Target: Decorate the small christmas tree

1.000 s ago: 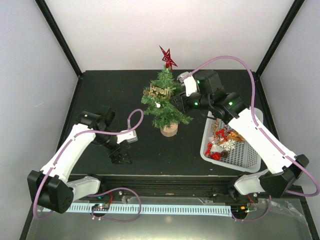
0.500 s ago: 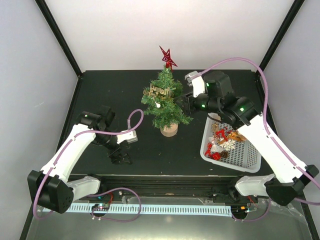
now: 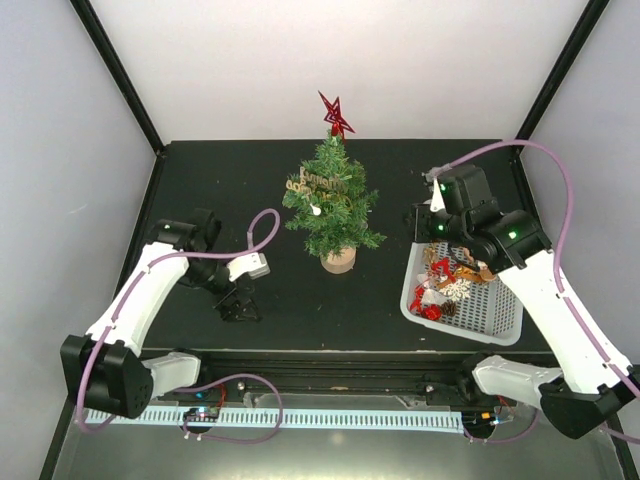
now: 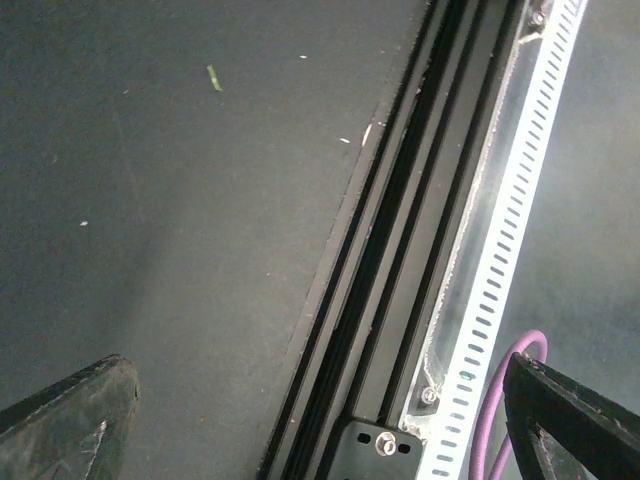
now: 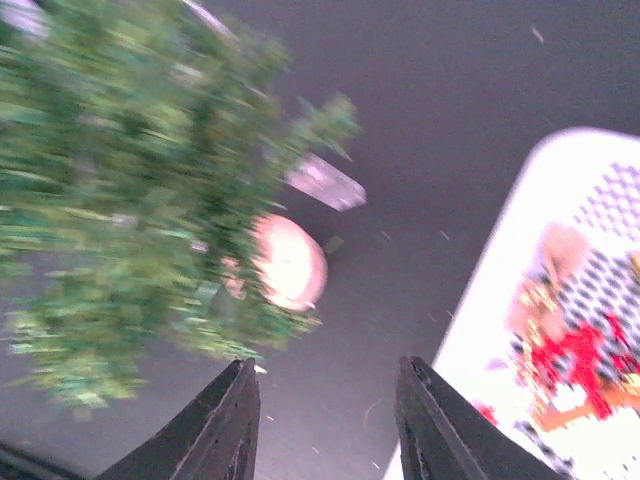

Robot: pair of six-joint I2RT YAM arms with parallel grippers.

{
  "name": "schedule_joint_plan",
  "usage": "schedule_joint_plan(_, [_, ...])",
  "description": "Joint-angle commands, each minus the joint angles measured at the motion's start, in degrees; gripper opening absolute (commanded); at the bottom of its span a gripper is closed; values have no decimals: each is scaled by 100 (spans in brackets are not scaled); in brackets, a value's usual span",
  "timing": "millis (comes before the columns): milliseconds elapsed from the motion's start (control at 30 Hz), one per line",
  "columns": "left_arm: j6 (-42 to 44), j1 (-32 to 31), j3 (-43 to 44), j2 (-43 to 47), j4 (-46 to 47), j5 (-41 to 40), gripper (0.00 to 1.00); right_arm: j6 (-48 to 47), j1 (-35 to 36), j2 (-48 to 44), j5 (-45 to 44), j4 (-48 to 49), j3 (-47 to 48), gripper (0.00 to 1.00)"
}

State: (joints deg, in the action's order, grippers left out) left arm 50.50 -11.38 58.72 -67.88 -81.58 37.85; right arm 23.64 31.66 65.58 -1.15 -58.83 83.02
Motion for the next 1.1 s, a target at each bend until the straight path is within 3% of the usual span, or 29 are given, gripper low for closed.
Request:
schedule_joint_plan(0, [-24,414,43,-135,44,87,99,622,-568,-34,-167,-649,-552,40])
schedule_joint_plan(133, [-388,672,68,-102,399,-174,99,917,-1169,-47,-625,-514,-1177,40])
schedule_joint_plan(433, [-591,1031,384,-388,595,-152,99,1654,-2509,627,-174,571,-2022,31])
schedule_joint_plan(1067, [-721,1050,58,-803,806,-441,99,1457,-3420,3016,103,1671,-1436,25])
